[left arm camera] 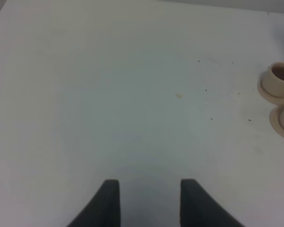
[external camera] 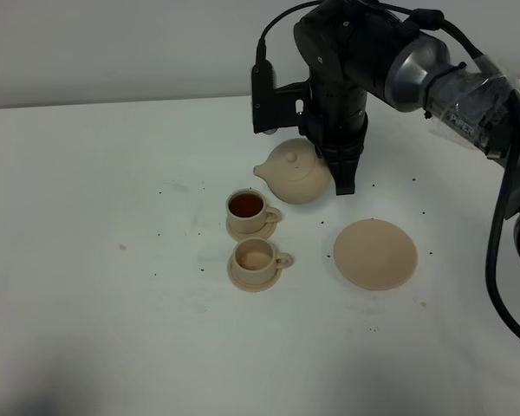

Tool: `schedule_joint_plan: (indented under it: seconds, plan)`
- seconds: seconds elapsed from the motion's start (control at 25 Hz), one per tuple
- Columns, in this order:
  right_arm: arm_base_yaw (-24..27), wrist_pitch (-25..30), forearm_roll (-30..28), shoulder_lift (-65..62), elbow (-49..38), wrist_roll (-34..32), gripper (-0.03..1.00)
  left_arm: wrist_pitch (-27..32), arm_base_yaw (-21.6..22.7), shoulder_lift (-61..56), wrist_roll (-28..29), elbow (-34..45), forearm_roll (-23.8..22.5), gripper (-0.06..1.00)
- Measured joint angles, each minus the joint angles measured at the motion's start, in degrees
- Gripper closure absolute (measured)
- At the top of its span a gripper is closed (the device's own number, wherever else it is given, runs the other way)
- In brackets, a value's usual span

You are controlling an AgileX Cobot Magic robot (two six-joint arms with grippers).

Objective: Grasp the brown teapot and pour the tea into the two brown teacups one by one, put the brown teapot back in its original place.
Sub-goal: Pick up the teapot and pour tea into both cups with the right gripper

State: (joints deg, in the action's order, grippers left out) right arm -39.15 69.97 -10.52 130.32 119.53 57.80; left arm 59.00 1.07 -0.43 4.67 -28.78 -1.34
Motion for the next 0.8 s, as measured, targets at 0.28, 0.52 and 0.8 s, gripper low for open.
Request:
schedule_joint_plan:
  seconds: [0.28, 0.52, 0.8]
  plan:
    - [1.9, 0.0, 4.2, 0.1, 0.0, 5.5, 0.86, 0.0, 0.0, 0.0, 0.0, 0.0, 0.0, 0.62]
    - [2.5, -1.5, 4.2, 2.2, 0.1, 6.5, 0.86, 0.0, 0.0, 0.0, 0.0, 0.0, 0.0, 0.62]
    - [2.7, -2.9, 4.7, 2.6, 0.1, 6.5, 0.86, 0.0, 0.0, 0.0, 0.0, 0.0, 0.0, 0.62]
